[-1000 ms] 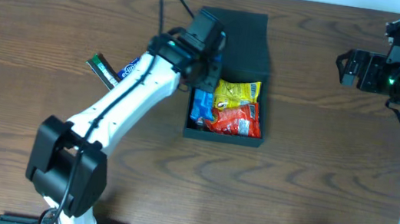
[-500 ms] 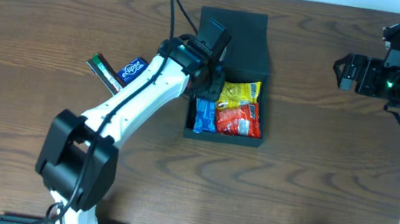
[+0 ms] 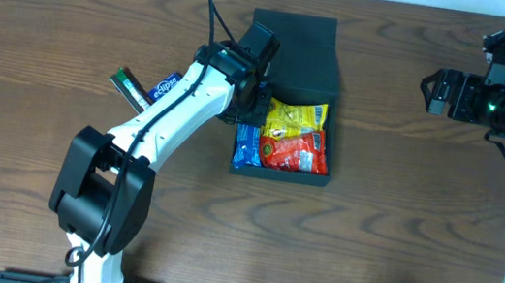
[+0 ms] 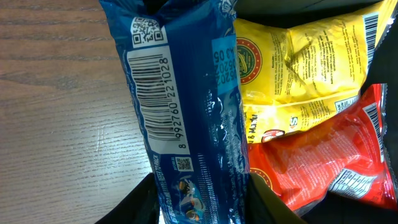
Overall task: Pack container
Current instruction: 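Carry the blue bar with the left gripper into the box's left side, then release the blue bar and move the left gripper back to the green bar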
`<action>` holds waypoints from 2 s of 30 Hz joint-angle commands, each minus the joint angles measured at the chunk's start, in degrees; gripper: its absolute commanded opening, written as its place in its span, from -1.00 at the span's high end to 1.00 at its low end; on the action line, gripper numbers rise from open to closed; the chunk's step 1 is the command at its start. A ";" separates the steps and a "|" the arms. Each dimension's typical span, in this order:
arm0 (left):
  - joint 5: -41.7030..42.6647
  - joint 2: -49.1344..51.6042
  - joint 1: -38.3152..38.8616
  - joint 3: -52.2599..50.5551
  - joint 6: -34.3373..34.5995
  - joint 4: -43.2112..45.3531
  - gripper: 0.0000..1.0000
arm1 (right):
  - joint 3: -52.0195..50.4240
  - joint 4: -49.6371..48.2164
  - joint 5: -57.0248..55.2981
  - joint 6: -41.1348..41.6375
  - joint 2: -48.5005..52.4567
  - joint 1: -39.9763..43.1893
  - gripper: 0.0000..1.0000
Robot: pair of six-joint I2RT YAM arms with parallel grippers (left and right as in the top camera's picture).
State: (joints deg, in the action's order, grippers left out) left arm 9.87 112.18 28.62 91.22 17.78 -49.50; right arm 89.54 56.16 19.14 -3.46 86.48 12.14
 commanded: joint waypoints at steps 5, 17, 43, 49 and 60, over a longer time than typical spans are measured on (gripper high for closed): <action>-0.83 0.96 -0.44 0.76 -0.68 -0.37 -0.02 | 0.46 0.17 0.66 0.66 -1.20 0.68 -0.98; -6.71 0.92 -0.50 9.29 -6.32 0.72 -0.33 | 0.46 0.24 0.72 0.70 -1.20 0.68 -0.99; -2.78 10.51 -3.10 9.01 -8.15 7.32 0.88 | 0.46 0.24 0.83 2.19 -1.20 0.57 -0.98; -2.82 9.55 -3.56 11.91 -8.17 7.21 0.88 | 0.46 0.24 0.83 2.19 -1.18 0.57 -0.99; -17.40 2.49 -6.91 16.98 -9.07 3.34 0.86 | 0.46 0.24 0.83 2.16 -1.20 0.57 -0.99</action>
State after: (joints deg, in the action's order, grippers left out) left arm 1.17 117.36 23.24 106.76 10.37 -45.04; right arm 89.54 56.34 19.53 -2.02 86.39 12.14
